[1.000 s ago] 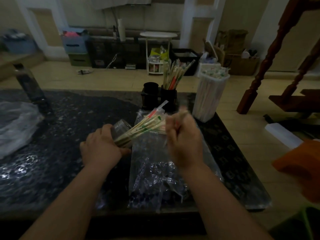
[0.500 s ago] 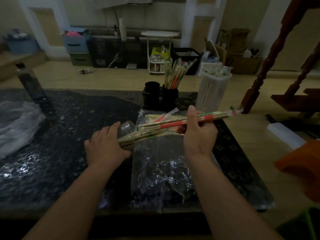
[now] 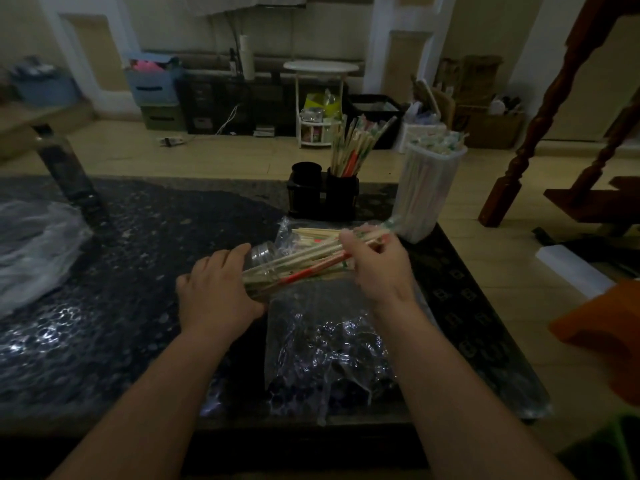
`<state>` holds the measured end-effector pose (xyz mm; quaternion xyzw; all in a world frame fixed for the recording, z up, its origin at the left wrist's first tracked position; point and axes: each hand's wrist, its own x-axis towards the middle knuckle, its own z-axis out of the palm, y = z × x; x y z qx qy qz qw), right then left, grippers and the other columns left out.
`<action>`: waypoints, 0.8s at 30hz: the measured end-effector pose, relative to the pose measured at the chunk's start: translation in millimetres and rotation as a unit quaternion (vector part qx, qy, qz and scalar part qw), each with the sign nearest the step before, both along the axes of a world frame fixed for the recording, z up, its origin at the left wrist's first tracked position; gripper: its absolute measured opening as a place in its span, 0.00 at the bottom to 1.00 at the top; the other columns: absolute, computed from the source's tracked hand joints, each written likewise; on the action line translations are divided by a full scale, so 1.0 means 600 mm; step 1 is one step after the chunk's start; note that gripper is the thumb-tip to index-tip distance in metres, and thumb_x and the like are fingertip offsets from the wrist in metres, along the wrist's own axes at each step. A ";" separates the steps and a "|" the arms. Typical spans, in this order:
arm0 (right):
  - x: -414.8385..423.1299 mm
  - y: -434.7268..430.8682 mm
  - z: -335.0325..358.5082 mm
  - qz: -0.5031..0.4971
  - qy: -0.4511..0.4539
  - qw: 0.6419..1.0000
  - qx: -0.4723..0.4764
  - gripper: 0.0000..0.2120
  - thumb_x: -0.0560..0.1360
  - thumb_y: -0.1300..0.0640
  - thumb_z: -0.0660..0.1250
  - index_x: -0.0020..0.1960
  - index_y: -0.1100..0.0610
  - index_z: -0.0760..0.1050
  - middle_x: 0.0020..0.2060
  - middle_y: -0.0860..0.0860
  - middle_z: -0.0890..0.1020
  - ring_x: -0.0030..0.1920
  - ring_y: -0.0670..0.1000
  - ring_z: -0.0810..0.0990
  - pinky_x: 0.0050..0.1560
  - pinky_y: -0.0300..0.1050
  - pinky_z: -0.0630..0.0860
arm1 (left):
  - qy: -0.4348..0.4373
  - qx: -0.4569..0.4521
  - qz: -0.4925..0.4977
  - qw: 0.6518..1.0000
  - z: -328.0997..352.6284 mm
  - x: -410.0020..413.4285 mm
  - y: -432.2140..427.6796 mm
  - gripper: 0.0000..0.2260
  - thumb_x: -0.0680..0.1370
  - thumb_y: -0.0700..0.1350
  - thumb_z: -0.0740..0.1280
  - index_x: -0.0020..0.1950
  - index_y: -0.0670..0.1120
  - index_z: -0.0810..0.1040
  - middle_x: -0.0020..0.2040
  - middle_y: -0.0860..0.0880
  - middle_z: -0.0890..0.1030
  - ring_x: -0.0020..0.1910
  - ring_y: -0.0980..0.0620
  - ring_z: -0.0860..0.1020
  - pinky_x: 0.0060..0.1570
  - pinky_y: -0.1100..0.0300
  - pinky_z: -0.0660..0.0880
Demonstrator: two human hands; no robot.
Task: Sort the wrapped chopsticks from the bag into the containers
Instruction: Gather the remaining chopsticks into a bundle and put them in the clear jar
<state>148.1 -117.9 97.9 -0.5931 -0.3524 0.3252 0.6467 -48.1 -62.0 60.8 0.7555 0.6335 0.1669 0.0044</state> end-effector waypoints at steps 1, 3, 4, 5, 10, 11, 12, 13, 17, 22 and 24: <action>0.003 0.003 -0.002 -0.012 0.022 1.000 0.006 0.08 0.77 0.57 0.69 0.41 0.56 0.73 0.29 0.46 0.76 0.27 0.44 0.74 0.31 0.41 0.70 | 0.000 0.000 -0.001 1.000 0.000 0.000 0.000 0.44 0.65 0.61 0.75 0.76 0.58 0.59 0.69 0.52 0.70 0.68 0.48 0.67 0.62 0.46 0.65; 0.007 0.006 -0.007 -0.028 0.053 0.998 0.014 0.07 0.78 0.59 0.66 0.42 0.58 0.72 0.28 0.48 0.73 0.27 0.45 0.72 0.30 0.43 0.70 | -0.006 0.001 -0.003 1.000 -0.001 0.000 0.000 0.44 0.65 0.61 0.76 0.76 0.57 0.59 0.69 0.52 0.70 0.68 0.48 0.67 0.62 0.46 0.64; 0.007 0.007 -0.010 -0.025 0.044 0.999 0.013 0.07 0.78 0.60 0.66 0.42 0.58 0.74 0.28 0.48 0.75 0.28 0.45 0.73 0.31 0.43 0.72 | -0.007 0.002 -0.005 1.000 -0.001 0.000 0.000 0.44 0.65 0.61 0.76 0.76 0.58 0.59 0.69 0.53 0.70 0.68 0.48 0.67 0.62 0.46 0.64; 0.006 0.006 -0.012 -0.014 0.013 1.000 0.006 0.05 0.78 0.60 0.68 0.42 0.57 0.76 0.31 0.48 0.77 0.31 0.44 0.75 0.33 0.42 0.74 | -0.007 0.002 -0.006 1.000 0.000 0.000 -0.001 0.44 0.65 0.61 0.75 0.76 0.58 0.59 0.69 0.53 0.69 0.68 0.48 0.67 0.62 0.46 0.64; 0.003 0.009 -0.016 -0.026 -0.063 0.997 -0.019 0.10 0.73 0.55 0.74 0.52 0.49 0.76 0.46 0.50 0.81 0.46 0.51 0.82 0.47 0.50 0.80 | -0.011 0.002 -0.006 1.000 0.001 0.002 -0.001 0.43 0.65 0.60 0.75 0.75 0.57 0.59 0.68 0.52 0.70 0.67 0.47 0.67 0.62 0.46 0.64; 0.005 0.010 -0.015 -0.051 -0.058 0.997 -0.009 0.07 0.75 0.55 0.72 0.51 0.48 0.76 0.46 0.50 0.81 0.46 0.52 0.82 0.49 0.54 0.81 | -0.011 0.002 -0.005 1.000 0.002 0.002 -0.001 0.43 0.65 0.60 0.75 0.75 0.57 0.59 0.68 0.52 0.70 0.67 0.47 0.68 0.62 0.46 0.64; 0.007 0.011 -0.015 -0.065 -0.068 0.996 -0.001 0.04 0.76 0.55 0.70 0.49 0.47 0.77 0.44 0.49 0.82 0.46 0.53 0.83 0.50 0.57 0.81 | -0.012 0.002 -0.004 1.000 0.002 0.002 -0.001 0.43 0.65 0.60 0.75 0.75 0.57 0.59 0.68 0.52 0.70 0.67 0.47 0.68 0.62 0.46 0.64; 0.009 0.013 -0.018 -0.061 -0.093 0.994 -0.002 0.05 0.76 0.57 0.69 0.46 0.46 0.79 0.43 0.47 0.83 0.45 0.52 0.83 0.50 0.58 0.81 | -0.013 0.004 -0.003 1.000 0.001 0.002 -0.001 0.43 0.64 0.60 0.75 0.75 0.57 0.60 0.68 0.52 0.70 0.67 0.47 0.68 0.62 0.46 0.65; 0.004 0.011 -0.029 0.035 -0.203 0.978 -0.031 0.08 0.76 0.58 0.71 0.44 0.44 0.80 0.41 0.44 0.83 0.43 0.46 0.80 0.50 0.48 0.80 | -0.010 0.006 -0.005 1.000 0.000 0.000 -0.002 0.43 0.65 0.62 0.75 0.75 0.57 0.60 0.69 0.52 0.70 0.67 0.47 0.68 0.61 0.45 0.65; 0.016 0.012 -0.023 -0.027 -0.180 0.983 -0.032 0.00 0.77 0.54 0.68 0.48 0.50 0.77 0.41 0.45 0.79 0.39 0.43 0.76 0.36 0.34 0.70 | -0.024 -0.025 0.008 0.999 0.007 -0.003 -0.002 0.43 0.66 0.63 0.74 0.76 0.56 0.59 0.69 0.50 0.70 0.67 0.45 0.68 0.61 0.44 0.65; 0.024 0.013 -0.030 -0.012 -0.200 0.978 -0.062 0.02 0.77 0.56 0.68 0.45 0.53 0.78 0.38 0.46 0.79 0.38 0.44 0.75 0.34 0.34 0.70 | -0.025 -0.031 0.018 0.999 0.007 -0.004 0.000 0.44 0.65 0.64 0.74 0.76 0.56 0.59 0.69 0.49 0.70 0.67 0.44 0.68 0.61 0.44 0.65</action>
